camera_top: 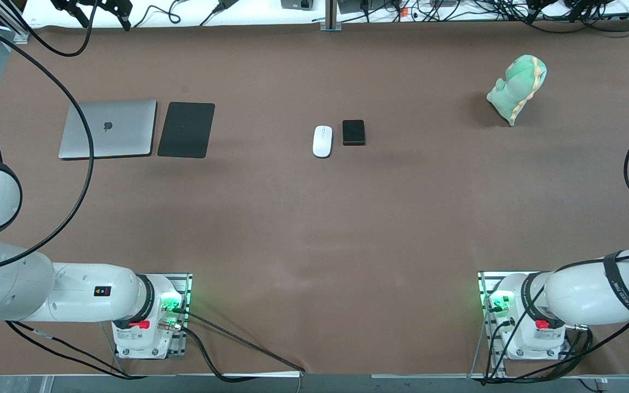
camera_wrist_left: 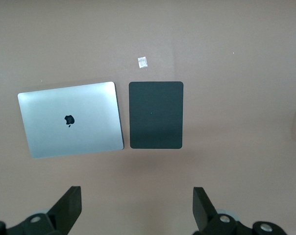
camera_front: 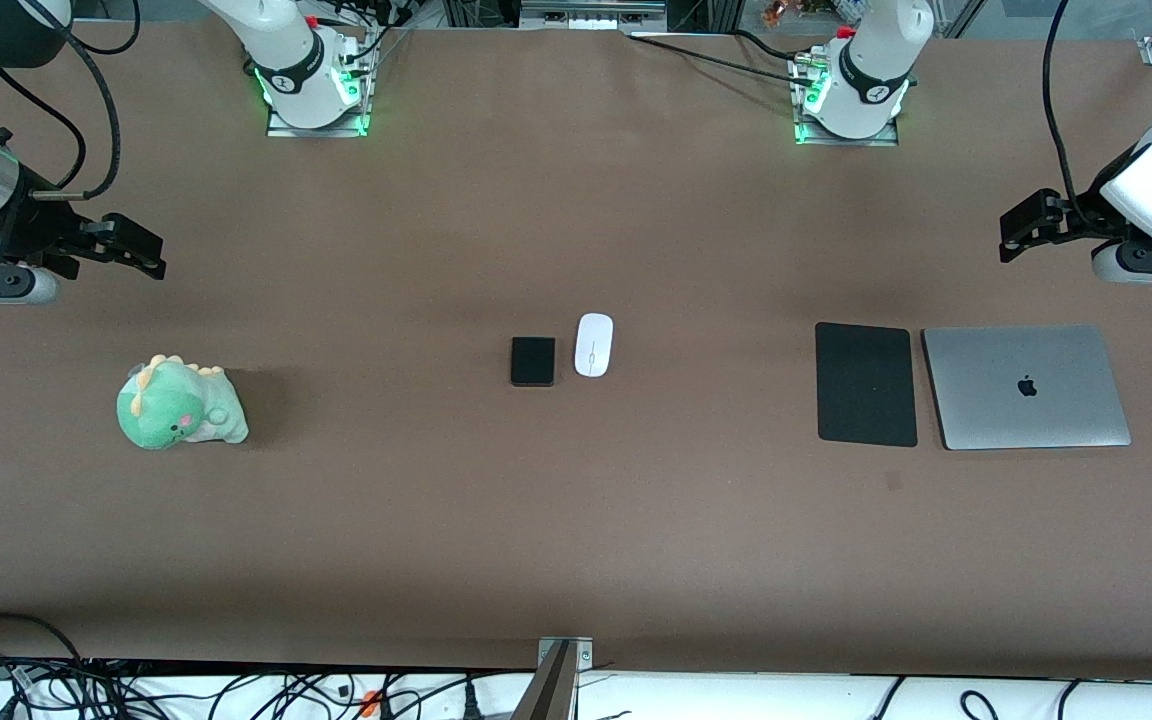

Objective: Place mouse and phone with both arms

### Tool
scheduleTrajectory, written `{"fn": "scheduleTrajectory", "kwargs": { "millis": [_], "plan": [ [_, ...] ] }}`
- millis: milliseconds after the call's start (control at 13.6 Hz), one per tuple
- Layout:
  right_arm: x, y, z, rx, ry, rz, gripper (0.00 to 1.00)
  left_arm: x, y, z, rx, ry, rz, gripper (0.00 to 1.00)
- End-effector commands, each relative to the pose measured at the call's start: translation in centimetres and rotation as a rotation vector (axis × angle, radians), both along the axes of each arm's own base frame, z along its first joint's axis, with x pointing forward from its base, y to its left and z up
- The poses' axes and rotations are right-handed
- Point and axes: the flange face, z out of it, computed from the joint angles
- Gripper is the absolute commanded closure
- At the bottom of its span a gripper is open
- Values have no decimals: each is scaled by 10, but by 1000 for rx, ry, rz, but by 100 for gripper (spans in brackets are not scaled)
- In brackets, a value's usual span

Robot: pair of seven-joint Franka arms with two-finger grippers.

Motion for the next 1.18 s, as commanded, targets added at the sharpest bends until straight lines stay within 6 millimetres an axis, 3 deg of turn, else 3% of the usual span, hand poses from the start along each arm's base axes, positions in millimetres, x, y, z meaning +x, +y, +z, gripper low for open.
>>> {"fn": "scheduleTrajectory", "kwargs": {
  "millis": [0,882,1029,1103],
  "plan": [
    [1,-1,5,18,-4,6,0,1,0,5,-15,17,-20,0],
    [1,-1,7,17,-10,9,0,18,0,-29,-24,94,-18,0],
    [2,-1,6,17,-9,9,0,16,-6,-40,-53,130,-22,0],
    [2,-1,5,17,-10,9,0,17,-17,-48,-74,153,-35,0]
  ]
}}
